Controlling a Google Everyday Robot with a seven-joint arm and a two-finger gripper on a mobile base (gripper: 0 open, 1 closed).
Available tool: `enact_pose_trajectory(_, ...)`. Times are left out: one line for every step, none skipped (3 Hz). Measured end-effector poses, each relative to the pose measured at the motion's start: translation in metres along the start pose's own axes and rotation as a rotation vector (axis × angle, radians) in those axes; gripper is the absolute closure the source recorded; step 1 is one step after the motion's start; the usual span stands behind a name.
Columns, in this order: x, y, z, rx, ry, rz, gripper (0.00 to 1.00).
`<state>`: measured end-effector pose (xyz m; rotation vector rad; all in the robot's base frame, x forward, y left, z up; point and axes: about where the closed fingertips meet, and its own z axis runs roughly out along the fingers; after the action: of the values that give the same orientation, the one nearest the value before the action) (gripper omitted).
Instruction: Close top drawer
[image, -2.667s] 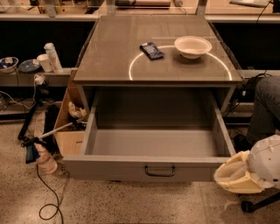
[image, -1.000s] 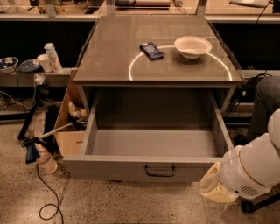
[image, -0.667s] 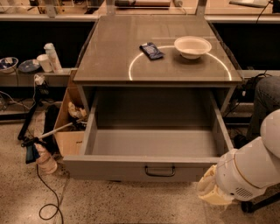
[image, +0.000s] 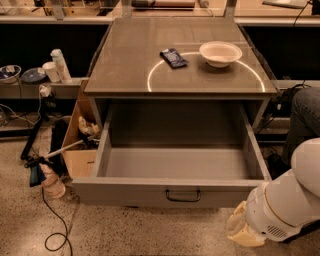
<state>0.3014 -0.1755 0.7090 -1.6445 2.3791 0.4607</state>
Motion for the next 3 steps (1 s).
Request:
enact_pose_trajectory(0.006,0.009,0.008,-0.025,0.011,0.01,1.0)
enact_pose_trajectory(0.012,0.016,0.012,-0.045,0.015,0.013,1.0)
enact_pose_trajectory(0.008,0.024,0.02,-0.067,-0.014,-0.011,1.0)
